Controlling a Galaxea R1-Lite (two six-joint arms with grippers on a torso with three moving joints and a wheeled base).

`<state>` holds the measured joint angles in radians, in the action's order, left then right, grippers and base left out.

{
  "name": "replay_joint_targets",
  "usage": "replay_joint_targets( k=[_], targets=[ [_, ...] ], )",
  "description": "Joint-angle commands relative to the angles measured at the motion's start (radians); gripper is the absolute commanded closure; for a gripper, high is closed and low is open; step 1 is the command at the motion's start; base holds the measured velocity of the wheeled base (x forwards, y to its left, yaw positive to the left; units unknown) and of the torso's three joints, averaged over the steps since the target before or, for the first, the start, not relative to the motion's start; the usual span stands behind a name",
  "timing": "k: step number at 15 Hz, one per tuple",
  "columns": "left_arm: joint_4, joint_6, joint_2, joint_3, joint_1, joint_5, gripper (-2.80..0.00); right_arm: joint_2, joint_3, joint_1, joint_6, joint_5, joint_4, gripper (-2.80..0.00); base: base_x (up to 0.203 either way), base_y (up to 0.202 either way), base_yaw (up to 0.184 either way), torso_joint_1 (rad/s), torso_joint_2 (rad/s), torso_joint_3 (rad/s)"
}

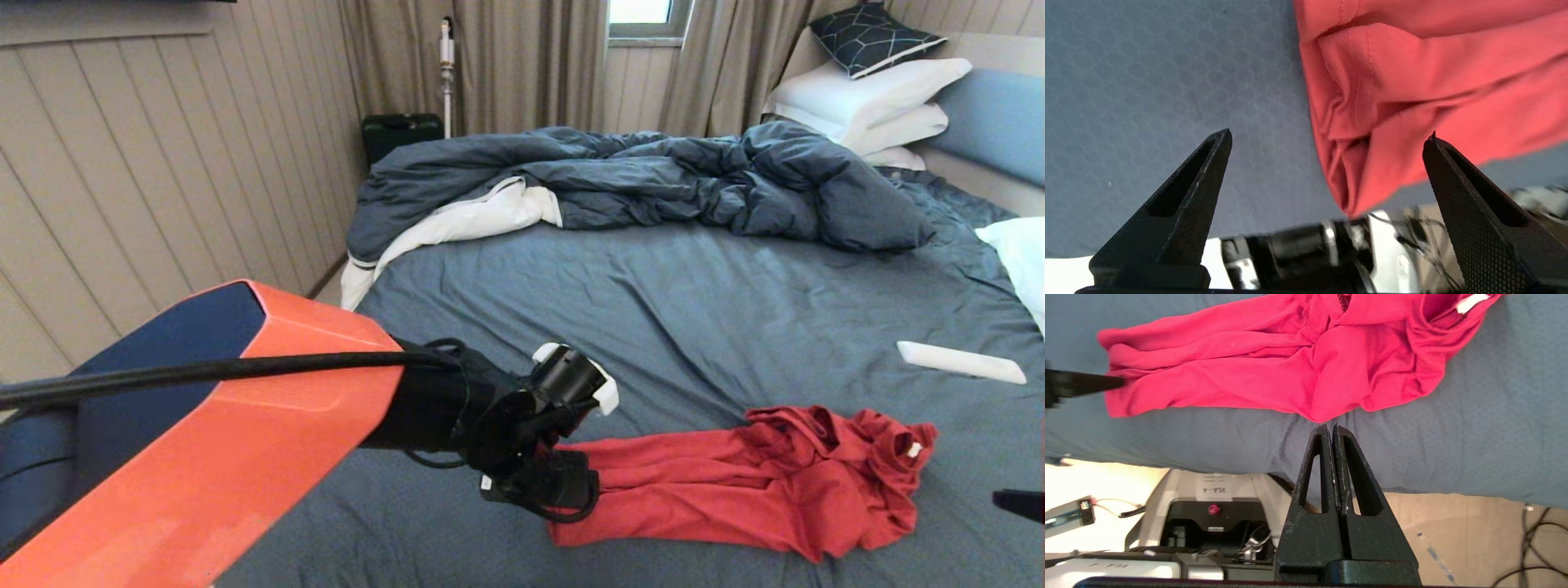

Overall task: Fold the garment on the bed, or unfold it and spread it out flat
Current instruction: Unford the red T-shirt

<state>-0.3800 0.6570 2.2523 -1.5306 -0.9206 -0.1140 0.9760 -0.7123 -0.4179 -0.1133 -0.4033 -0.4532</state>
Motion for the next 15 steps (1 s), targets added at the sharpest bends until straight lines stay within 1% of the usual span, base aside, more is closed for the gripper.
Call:
replay_joint_targets(
  k=[1,2,3,6,8,9,12,15],
  targets=[
    [0.010,0.004,0.027,0.000,-0.009,-0.040,-2.80,0.004,0.002,-0.016,-0.002,-0.022,-0.002,0.00,0.000,0.000,0.000,0.000,0.00,0.000],
    [0.038,0.002,0.045,0.000,-0.016,-0.088,-2.80,0.002,0.004,-0.026,-0.003,-0.036,-0.002,0.00,0.000,0.000,0.000,0.000,0.00,0.000],
    [0.066,-0.001,0.056,0.000,-0.030,-0.118,-2.80,0.001,0.005,-0.031,-0.005,-0.041,-0.002,0.00,0.000,0.000,0.000,0.000,0.00,0.000],
    [0.088,-0.003,0.058,-0.002,-0.066,-0.124,-2.80,0.004,0.008,-0.050,-0.008,-0.054,-0.002,0.00,0.000,0.000,0.000,0.000,0.00,0.000],
    [0.093,-0.004,0.070,-0.002,-0.076,-0.124,-2.80,0.010,0.007,-0.065,-0.009,-0.066,-0.002,0.00,0.000,0.000,0.000,0.000,0.00,0.000],
    [0.092,-0.005,0.072,-0.002,-0.076,-0.124,0.00,0.012,0.007,-0.067,-0.009,-0.066,-0.001,0.00,0.000,0.000,0.000,0.000,0.00,0.000],
    [0.102,-0.008,0.078,-0.003,-0.076,-0.121,0.00,0.016,0.020,-0.067,-0.009,-0.070,0.043,0.00,0.000,0.000,0.000,0.000,0.00,0.000],
    [0.152,-0.007,0.076,-0.003,-0.059,-0.118,0.00,0.017,0.024,-0.065,-0.009,-0.071,0.050,0.00,0.000,0.000,0.000,0.000,0.00,0.000]
  ],
)
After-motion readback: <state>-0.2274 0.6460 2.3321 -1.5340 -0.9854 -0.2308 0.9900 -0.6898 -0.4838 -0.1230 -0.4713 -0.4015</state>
